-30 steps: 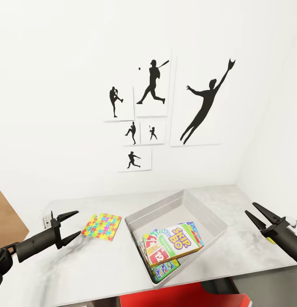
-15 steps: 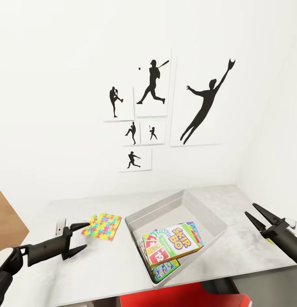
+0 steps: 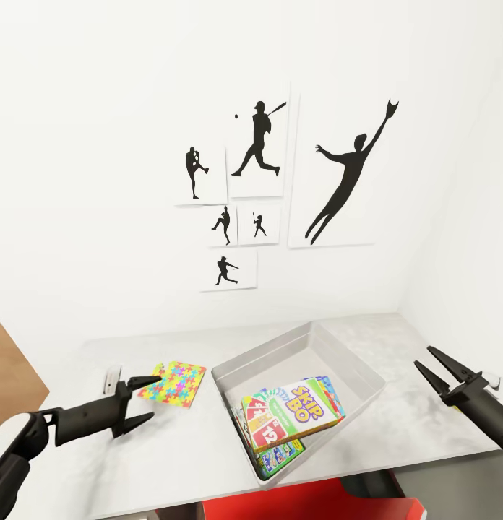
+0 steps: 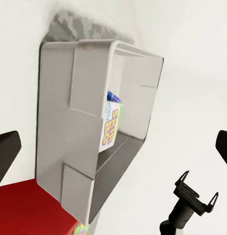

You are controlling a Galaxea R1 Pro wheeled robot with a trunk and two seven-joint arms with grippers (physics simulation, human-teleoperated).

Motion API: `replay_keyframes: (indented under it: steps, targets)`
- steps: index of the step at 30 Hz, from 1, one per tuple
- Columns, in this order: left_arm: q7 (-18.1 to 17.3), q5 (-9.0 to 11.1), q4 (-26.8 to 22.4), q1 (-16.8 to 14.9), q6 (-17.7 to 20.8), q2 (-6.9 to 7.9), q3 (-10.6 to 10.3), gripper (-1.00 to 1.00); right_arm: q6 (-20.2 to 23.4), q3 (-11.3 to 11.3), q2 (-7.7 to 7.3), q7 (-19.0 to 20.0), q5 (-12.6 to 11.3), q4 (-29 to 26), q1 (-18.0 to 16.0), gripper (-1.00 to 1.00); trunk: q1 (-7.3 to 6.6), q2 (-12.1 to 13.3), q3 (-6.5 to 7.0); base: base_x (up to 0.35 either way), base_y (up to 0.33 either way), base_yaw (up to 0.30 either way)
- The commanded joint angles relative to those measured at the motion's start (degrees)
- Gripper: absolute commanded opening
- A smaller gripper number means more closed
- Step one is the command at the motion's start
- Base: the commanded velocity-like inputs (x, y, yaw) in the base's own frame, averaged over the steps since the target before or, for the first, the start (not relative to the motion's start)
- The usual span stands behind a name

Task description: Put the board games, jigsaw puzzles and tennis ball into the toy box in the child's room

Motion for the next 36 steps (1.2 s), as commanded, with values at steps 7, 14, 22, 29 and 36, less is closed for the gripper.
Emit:
replay_keyframes:
  steps: [7, 14, 22, 29, 36]
  targets:
    - [2.7, 0.4, -0.7, 0.0, 0.1, -0.06, -1.2, 1.0, 0.2, -0.1, 0.0, 0.2, 0.1, 0.0, -0.1, 1.0, 0.04, -0.1, -0.13, 0.0, 0.0, 0.0]
    - [3.4, 1.2, -0.9, 0.0, 0.3, 0.02, -1.3, 1.0, 0.2, 0.0, 0.0, 0.2, 0.1, 0.0, -0.1, 1.0, 0.04, -0.1, -0.13, 0.0, 0.0, 0.0]
    - [3.5, 1.6, -0.2, -0.1, 0.3, 0.14, -2.0, 1.0, 0.3, 0.0, 0.0, 0.3, 0.1, 0.0, -0.1, 1.0, 0.04, -0.1, -0.13, 0.0, 0.0, 0.0]
    - [3.3, 2.0, 2.0, -0.1, 0.4, 0.61, -1.3, 1.0, 0.2, 0.0, 0.0, 0.2, 0.1, 0.1, -0.1, 1.0, 0.04, -0.1, -0.13, 0.0, 0.0, 0.0]
    - [3.3, 1.5, 0.0, -0.1, 0.4, 0.71, -2.0, 1.0, 0.2, 0.0, 0.01, 0.2, 0.1, 0.1, 0.0, 1.0, 0.04, -0.1, -0.13, 0.0, 0.0, 0.0]
